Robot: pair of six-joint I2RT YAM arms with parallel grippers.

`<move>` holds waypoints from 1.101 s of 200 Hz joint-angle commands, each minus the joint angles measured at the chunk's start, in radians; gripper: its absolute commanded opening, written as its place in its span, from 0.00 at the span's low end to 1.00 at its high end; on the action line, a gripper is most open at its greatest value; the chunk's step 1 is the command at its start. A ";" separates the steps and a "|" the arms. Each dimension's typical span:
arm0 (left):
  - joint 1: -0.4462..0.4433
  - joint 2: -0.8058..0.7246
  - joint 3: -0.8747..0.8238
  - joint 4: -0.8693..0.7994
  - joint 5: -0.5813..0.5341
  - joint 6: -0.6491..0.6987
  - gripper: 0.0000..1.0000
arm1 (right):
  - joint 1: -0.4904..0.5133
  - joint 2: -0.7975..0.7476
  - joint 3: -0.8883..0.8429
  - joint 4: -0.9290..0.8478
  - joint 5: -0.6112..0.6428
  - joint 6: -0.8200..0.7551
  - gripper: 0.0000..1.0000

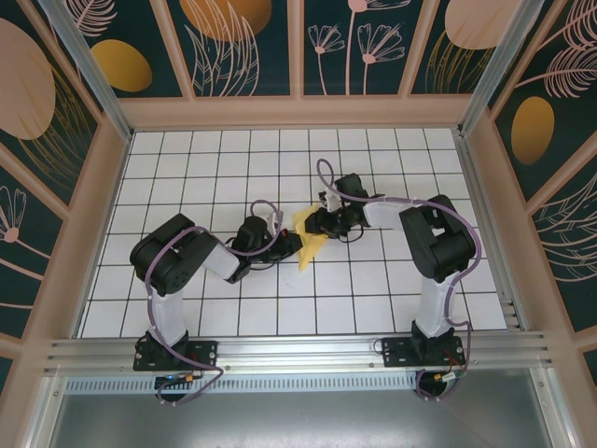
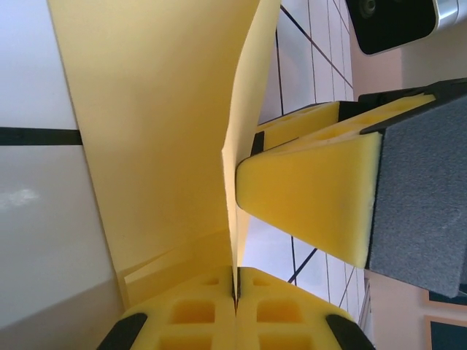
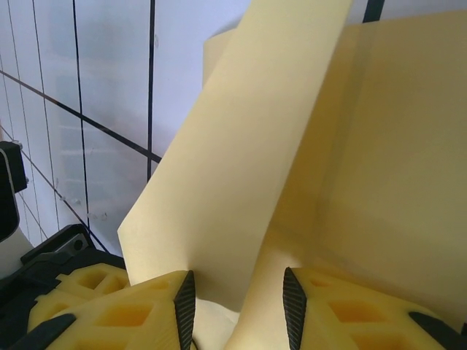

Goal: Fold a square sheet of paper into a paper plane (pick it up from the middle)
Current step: Fourth fold the wing at the center of the table.

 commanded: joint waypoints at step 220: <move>0.006 -0.219 -0.034 -0.141 -0.045 0.099 0.33 | 0.029 0.088 0.023 -0.095 0.218 0.037 0.44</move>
